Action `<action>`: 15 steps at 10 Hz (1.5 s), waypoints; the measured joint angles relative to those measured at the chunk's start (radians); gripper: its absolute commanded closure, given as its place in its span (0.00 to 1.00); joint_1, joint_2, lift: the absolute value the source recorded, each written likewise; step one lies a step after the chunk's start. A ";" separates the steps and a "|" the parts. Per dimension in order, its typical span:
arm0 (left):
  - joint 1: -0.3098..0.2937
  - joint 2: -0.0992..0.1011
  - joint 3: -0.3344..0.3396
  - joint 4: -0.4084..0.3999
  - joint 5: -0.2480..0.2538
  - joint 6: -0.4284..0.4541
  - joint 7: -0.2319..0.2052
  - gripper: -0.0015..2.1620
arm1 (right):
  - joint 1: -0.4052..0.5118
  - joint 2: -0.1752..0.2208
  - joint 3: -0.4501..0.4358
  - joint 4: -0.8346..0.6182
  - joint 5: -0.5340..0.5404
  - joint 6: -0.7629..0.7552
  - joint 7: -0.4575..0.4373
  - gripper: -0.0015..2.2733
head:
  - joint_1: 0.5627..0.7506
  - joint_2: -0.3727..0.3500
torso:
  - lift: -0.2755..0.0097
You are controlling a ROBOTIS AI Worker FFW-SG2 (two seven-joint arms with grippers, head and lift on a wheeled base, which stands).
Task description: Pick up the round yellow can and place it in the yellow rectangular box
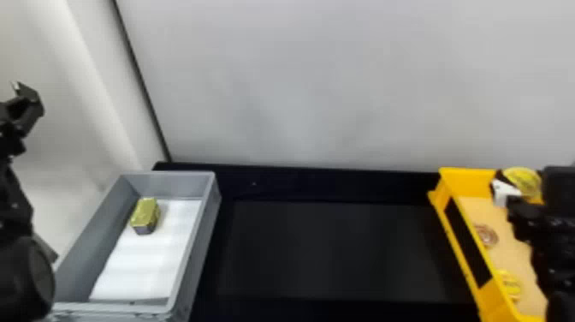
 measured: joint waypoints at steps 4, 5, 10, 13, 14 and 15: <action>0.004 0.000 -0.001 -0.005 0.000 -0.005 0.000 0.00 | 0.053 -0.002 -0.117 0.051 -0.075 0.028 -0.009 0.32 | 0.70 0.53 | 0.75; 0.005 0.000 0.000 -0.006 0.000 -0.005 0.000 0.00 | 0.065 -0.002 -0.134 0.063 -0.082 0.037 -0.010 0.32 | 0.70 0.53 | 0.75; 0.007 0.000 0.000 -0.006 0.000 -0.007 0.000 0.00 | 0.110 0.001 -0.160 0.131 -0.126 0.050 -0.011 0.31 | 0.70 0.53 | 0.75; 0.008 0.000 0.000 -0.006 0.000 -0.007 0.002 0.00 | 0.119 0.001 -0.158 0.143 -0.143 0.050 -0.008 0.26 | 0.70 0.53 | 0.75; 0.008 0.000 0.000 -0.006 0.000 -0.007 0.002 0.00 | 0.119 0.000 -0.157 0.144 -0.145 0.050 -0.006 0.24 | 0.70 0.53 | 0.75; 0.008 0.000 0.000 -0.007 0.000 -0.007 0.002 0.00 | 0.119 -0.001 -0.156 0.144 -0.145 0.050 -0.002 0.22 | 0.70 0.53 | 0.75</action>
